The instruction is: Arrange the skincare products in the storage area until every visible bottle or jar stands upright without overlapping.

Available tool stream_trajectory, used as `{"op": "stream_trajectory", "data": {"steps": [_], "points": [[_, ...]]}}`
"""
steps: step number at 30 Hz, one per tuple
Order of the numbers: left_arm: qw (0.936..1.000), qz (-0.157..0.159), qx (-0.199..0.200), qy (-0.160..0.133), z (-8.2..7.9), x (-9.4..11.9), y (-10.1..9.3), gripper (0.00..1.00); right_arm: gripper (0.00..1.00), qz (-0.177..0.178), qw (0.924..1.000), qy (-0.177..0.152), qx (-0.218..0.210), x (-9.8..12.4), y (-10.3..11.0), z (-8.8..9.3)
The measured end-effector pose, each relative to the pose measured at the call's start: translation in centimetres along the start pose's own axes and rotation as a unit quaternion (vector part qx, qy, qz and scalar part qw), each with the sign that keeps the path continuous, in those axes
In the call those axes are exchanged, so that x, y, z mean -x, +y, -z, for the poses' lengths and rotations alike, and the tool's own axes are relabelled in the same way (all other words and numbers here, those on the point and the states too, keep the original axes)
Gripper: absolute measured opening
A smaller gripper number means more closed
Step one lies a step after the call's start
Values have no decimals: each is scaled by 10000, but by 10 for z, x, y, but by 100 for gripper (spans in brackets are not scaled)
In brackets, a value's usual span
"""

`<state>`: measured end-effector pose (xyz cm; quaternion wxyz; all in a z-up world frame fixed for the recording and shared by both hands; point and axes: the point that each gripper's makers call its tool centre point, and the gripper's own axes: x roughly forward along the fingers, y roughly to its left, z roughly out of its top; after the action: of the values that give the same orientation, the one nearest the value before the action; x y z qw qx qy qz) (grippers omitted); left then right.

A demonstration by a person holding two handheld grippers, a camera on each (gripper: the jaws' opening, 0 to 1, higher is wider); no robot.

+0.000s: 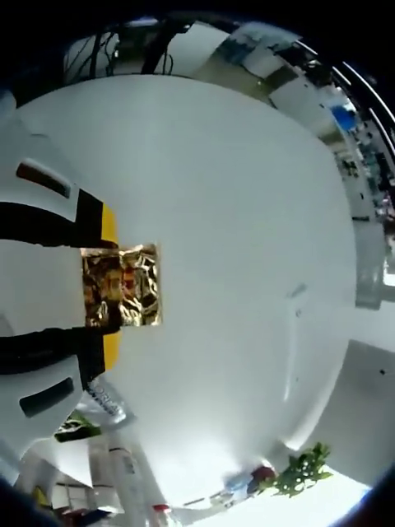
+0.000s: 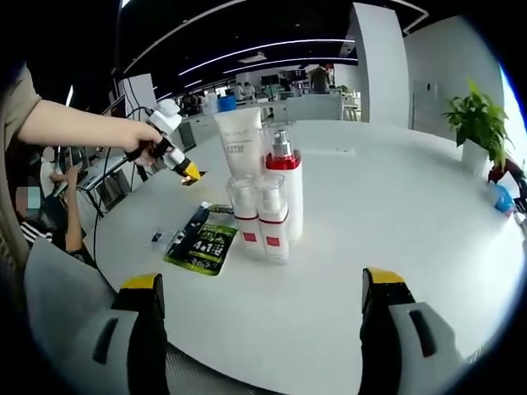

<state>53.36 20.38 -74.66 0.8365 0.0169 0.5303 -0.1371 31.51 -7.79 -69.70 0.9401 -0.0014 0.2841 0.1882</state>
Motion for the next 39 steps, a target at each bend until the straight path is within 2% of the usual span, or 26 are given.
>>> {"op": "stream_trajectory", "data": {"steps": [11, 22, 33, 39], "points": [[9988, 87, 468, 118, 30, 15, -12, 35, 100, -66, 9999, -71, 43, 1, 3, -3], [9982, 4, 575, 174, 59, 24, -25, 35, 100, -229, 9996, -156, 99, 2, 10, -5], [9961, -27, 861, 188, 82, 24, -43, 35, 98, -365, 9990, -179, 169, 4, 16, -5], [9932, -111, 1155, 118, 87, 20, -48, 35, 98, -404, 9988, -189, 207, 4, 18, -5]]}}
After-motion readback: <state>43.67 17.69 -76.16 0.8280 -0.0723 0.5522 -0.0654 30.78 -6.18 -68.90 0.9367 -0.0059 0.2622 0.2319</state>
